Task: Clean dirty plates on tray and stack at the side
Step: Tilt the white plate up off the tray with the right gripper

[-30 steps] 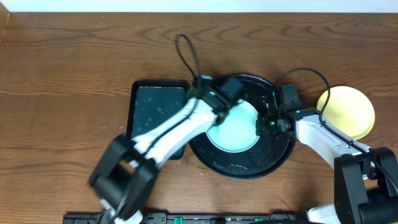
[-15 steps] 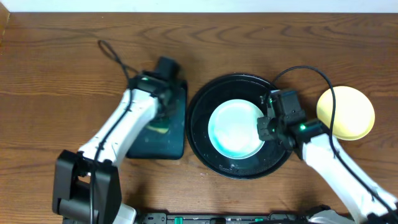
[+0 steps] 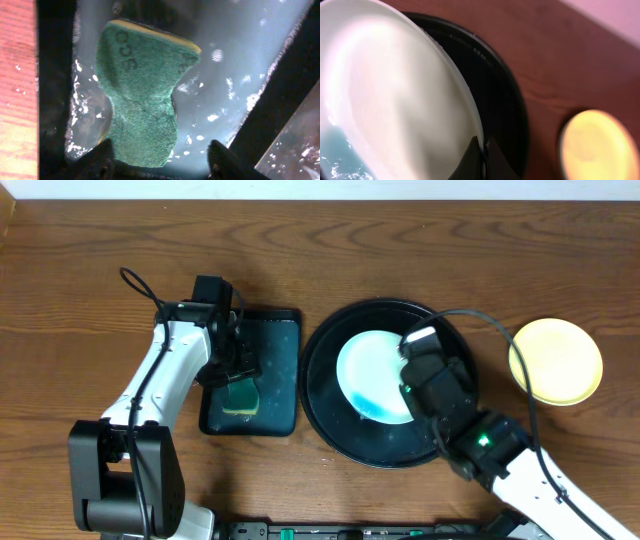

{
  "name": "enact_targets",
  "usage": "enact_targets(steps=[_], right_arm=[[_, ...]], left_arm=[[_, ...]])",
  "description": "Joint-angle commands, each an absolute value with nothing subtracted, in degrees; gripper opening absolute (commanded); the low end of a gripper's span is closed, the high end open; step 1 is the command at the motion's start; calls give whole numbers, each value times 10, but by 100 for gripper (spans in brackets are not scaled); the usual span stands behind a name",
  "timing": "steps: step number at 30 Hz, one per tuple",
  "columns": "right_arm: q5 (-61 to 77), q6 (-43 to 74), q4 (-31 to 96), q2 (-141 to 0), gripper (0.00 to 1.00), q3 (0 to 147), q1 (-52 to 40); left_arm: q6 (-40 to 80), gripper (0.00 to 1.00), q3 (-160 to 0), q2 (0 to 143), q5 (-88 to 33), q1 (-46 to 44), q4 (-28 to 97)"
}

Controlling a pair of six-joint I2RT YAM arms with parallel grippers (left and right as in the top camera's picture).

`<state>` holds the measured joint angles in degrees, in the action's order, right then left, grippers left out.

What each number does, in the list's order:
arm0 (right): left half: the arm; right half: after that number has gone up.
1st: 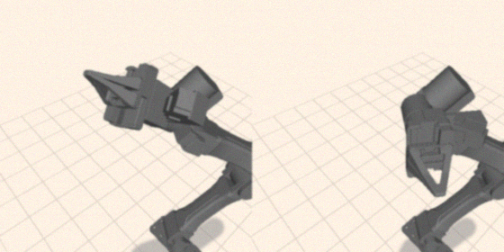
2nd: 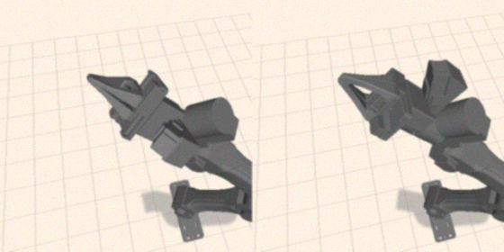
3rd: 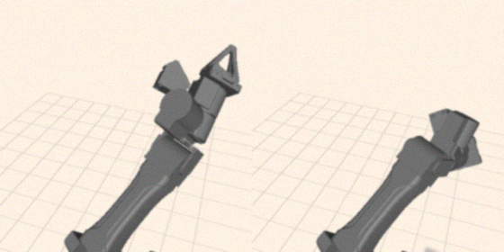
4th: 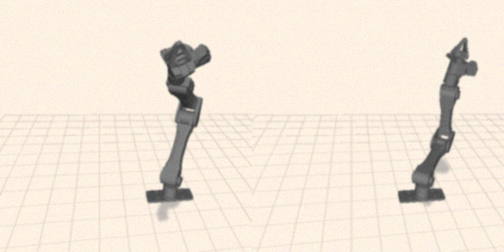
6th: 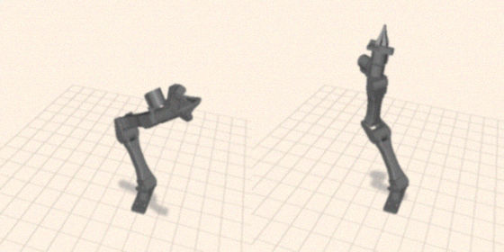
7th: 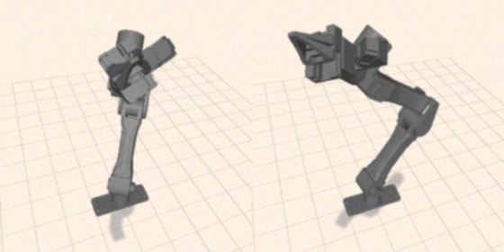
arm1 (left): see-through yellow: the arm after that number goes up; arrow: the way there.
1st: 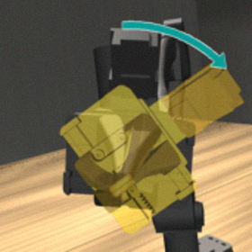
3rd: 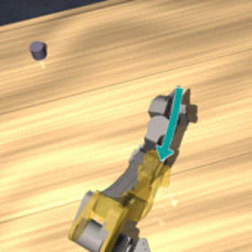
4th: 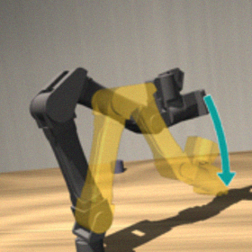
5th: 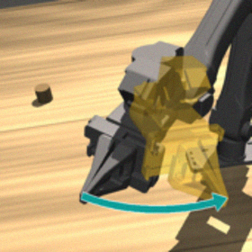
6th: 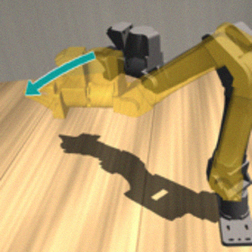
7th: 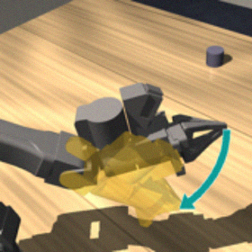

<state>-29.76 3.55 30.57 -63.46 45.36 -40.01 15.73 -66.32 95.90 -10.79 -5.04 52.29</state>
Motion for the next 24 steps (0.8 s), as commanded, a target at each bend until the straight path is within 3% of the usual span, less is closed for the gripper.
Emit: enact_targets(steps=[1,14,19,24], right_arm=[[-422,-5,305,-623,1,469,-438],[-581,-33,304,-621,1,469,-599],[-604,-35,304,-621,1,469,-614],[-606,-41,299,-621,1,469,-616]], left_arm=[[146,68,-668,954,-125,-49,529],[136,69,-669,870,-131,-49,587],[136,82,-669,850,-131,-49,587],[142,82,-669,850,-130,-49,584]])
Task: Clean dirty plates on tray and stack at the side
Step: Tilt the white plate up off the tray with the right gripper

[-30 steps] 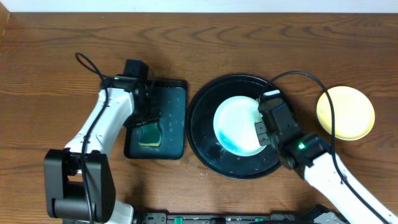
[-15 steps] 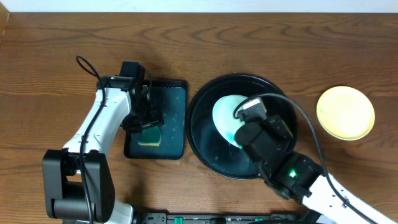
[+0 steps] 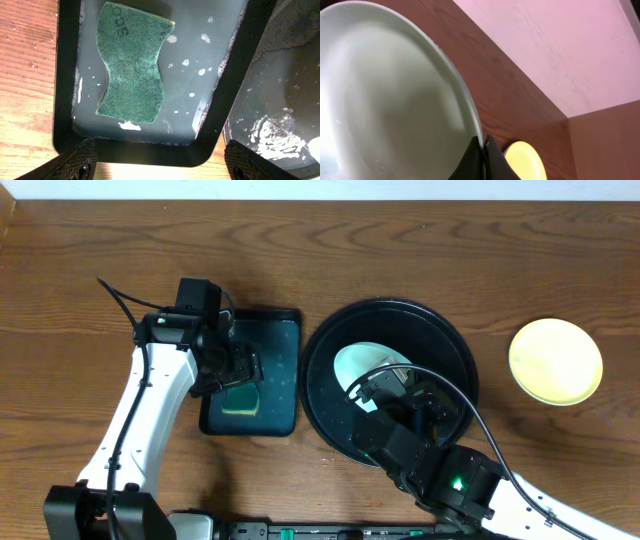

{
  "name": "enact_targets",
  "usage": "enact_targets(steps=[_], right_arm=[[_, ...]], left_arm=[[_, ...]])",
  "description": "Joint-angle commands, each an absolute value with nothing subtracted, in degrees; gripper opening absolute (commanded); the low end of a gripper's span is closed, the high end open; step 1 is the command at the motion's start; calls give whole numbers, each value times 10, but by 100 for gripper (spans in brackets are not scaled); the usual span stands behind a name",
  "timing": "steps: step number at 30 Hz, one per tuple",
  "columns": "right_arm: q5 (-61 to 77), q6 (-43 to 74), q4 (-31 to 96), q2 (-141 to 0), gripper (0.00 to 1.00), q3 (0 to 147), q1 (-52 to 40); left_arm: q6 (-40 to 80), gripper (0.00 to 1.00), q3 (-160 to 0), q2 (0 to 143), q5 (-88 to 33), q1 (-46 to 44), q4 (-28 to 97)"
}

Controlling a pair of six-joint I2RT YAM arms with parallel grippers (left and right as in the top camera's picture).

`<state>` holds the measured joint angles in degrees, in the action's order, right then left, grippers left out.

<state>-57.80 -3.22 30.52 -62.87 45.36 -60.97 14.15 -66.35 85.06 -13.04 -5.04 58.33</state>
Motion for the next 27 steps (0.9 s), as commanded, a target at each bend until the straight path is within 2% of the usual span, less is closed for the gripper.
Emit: enact_targets(steps=[1,27], right_arm=[[-606,-46,299,-621,1,469,-616],[-608,-78,289,-621,1,469,-616]], left_arm=[[142,82,-669,850,-130,-49,585],[142,83,-669,850,-130,-49,585]])
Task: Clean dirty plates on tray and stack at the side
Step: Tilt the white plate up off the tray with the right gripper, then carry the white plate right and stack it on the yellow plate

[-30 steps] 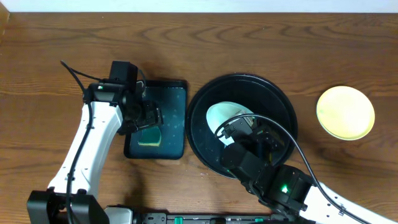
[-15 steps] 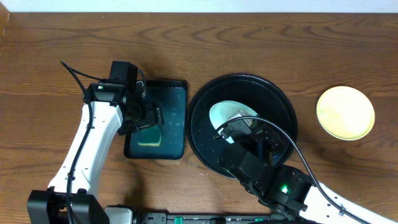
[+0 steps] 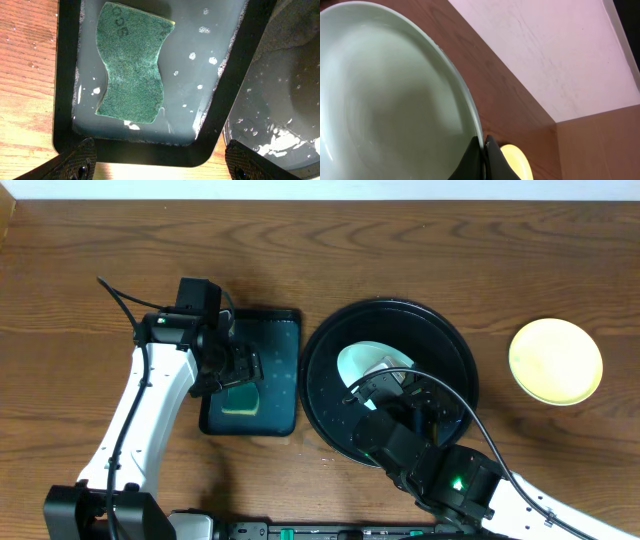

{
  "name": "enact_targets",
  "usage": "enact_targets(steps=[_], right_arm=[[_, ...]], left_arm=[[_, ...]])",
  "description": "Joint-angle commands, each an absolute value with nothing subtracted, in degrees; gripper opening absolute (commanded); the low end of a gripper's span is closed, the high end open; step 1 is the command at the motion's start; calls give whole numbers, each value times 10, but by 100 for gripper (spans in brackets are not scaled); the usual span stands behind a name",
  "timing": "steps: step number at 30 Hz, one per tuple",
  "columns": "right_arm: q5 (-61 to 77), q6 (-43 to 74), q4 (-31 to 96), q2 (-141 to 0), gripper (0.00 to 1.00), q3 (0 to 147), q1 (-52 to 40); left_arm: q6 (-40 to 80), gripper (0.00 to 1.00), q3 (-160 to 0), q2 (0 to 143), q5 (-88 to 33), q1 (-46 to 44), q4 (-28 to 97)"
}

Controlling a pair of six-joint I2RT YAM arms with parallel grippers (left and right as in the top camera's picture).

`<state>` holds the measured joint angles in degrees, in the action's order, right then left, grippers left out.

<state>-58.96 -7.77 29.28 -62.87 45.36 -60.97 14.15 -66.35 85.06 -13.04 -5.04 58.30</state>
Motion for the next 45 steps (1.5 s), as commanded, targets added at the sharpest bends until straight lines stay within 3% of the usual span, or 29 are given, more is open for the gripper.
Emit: enact_targets(steps=[1,28,34,37,42,45], right_arm=[[-608,-78,289,-622,1,469,-616],[-659,-126,275,-621,1,469,-616],[-701,-63,278,-621,1,469,-615],[-696,69,287,-621,1,469,-598],[-476,253,352,-621,1,469,-475],[-289,266,369,-621,1,469,-359]], left_arm=[[142,83,-669,850,-130,-49,585],[142,84,-669,850,-130,-49,585],[142,83,-669,850,-130,-49,585],[142,84,-669,850,-131,-49,585],[142,84,-669,850,-130,-49,585],[142,83,-669,850,-130,-49,585]])
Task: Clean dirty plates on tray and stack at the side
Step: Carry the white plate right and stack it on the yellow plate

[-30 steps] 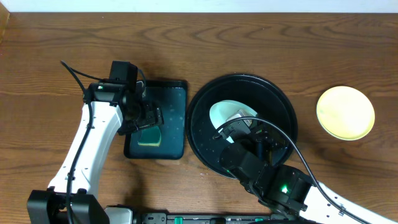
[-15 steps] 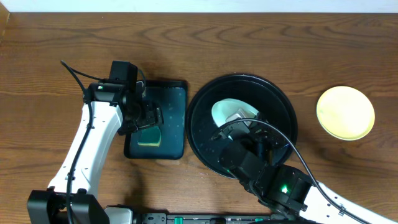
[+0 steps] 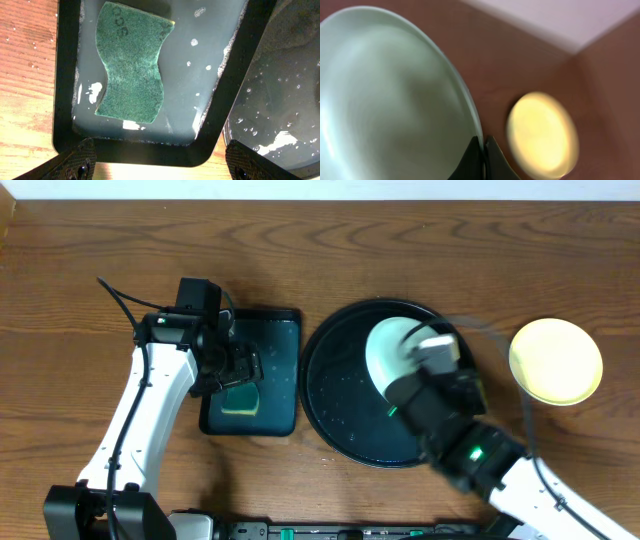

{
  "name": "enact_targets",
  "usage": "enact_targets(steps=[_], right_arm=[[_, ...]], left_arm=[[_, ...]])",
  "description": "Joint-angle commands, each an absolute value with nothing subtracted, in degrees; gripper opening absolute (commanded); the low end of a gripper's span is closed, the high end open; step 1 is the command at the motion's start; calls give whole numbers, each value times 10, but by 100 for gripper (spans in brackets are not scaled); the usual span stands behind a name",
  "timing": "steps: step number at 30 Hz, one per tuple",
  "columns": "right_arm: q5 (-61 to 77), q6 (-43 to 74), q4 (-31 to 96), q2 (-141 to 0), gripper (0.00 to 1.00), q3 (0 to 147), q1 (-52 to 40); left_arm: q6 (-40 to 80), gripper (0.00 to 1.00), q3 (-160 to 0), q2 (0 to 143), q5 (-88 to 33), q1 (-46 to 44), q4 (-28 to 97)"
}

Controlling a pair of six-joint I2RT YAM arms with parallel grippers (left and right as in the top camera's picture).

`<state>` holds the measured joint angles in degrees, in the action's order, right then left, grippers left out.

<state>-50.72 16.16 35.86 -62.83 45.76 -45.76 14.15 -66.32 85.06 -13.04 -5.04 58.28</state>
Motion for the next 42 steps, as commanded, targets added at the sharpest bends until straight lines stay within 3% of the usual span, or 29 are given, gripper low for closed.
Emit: enact_targets(steps=[1,9,14,20,25,26,28,31,36,38,42], right_arm=[[-240,266,374,-620,1,469,-320],[74,215,381,-625,1,469,36],[80,218,341,-672,1,469,231],[80,330,282,-760,1,469,370],[71,349,251,-815,1,469,406],[71,338,249,-822,7,469,406],[116,287,233,-832,42,469,398],[205,269,200,-825,64,472,379],[286,236,201,-750,67,485,331],[352,211,211,-672,67,485,271],[354,147,259,-578,67,485,178]], left_arm=[[142,83,-669,850,-131,-49,585],[142,84,-669,850,-130,-49,585],[142,84,-669,850,-130,-49,585],[142,84,-669,850,-130,-49,585],[142,84,-669,850,-131,-49,585],[142,84,-669,850,-130,-49,585],[142,84,-669,850,-131,-49,585],[142,84,-669,850,-130,-49,585],[142,84,-669,850,-131,-49,585],[142,84,-669,850,-130,-49,585],[142,84,-669,850,-131,-49,585]])
